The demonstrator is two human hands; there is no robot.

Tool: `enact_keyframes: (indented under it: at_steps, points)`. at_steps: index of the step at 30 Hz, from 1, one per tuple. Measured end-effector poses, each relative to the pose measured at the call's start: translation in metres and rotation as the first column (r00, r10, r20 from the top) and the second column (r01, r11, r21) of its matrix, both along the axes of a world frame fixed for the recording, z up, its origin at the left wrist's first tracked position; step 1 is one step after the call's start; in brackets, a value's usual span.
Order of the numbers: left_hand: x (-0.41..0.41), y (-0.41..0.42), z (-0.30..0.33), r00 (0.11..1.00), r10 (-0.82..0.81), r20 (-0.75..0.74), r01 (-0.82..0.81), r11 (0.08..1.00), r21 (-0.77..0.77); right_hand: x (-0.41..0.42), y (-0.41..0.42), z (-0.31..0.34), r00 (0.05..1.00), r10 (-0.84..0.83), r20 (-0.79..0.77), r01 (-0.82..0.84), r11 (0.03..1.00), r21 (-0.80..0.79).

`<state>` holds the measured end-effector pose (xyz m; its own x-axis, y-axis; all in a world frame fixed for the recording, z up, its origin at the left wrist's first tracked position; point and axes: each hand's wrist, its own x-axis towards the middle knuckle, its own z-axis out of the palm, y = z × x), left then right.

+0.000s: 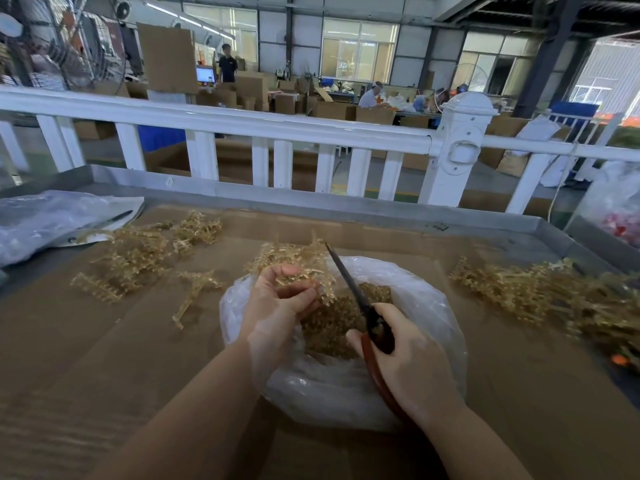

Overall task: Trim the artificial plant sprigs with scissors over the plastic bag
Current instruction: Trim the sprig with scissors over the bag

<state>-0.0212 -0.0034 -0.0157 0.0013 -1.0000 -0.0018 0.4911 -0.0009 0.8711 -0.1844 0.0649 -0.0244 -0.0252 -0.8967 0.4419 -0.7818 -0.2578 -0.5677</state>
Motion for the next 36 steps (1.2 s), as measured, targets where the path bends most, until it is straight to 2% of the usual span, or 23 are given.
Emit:
enact_keyframes:
  at_steps: [2, 6, 11, 14, 26, 36]
  points:
    - [-0.002, 0.0, 0.001, 1.0, -0.007, -0.03, 0.007, 1.0, 0.013, 0.0, -0.001, 0.003, 0.999, 0.034, 0.008, -0.034, 0.998, 0.047]
    - [-0.004, 0.0, 0.003, 0.995, -0.009, -0.102, 0.014, 0.999, 0.044, 0.005, 0.001, 0.006, 0.991, 0.104, -0.088, -0.093, 0.988, 0.122]
    - [-0.001, -0.002, 0.002, 0.968, -0.006, -0.249, 0.035, 0.993, 0.112, 0.005, 0.0, 0.007, 0.985, 0.105, -0.135, -0.082, 0.983, 0.164]
    - [0.002, -0.004, 0.001, 0.959, -0.013, -0.284, 0.053, 0.99, 0.134, 0.005, 0.0, 0.007, 0.983, 0.101, -0.152, -0.072, 0.98, 0.184]
    - [-0.004, -0.005, -0.002, 0.967, -0.051, -0.25, 0.082, 0.99, 0.113, 0.005, -0.004, 0.014, 0.987, 0.135, -0.091, -0.116, 0.975, 0.19]
    - [-0.001, -0.006, -0.01, 0.984, -0.078, -0.158, 0.087, 0.995, 0.054, 0.005, -0.006, 0.017, 0.979, 0.134, -0.155, -0.102, 0.974, 0.201]
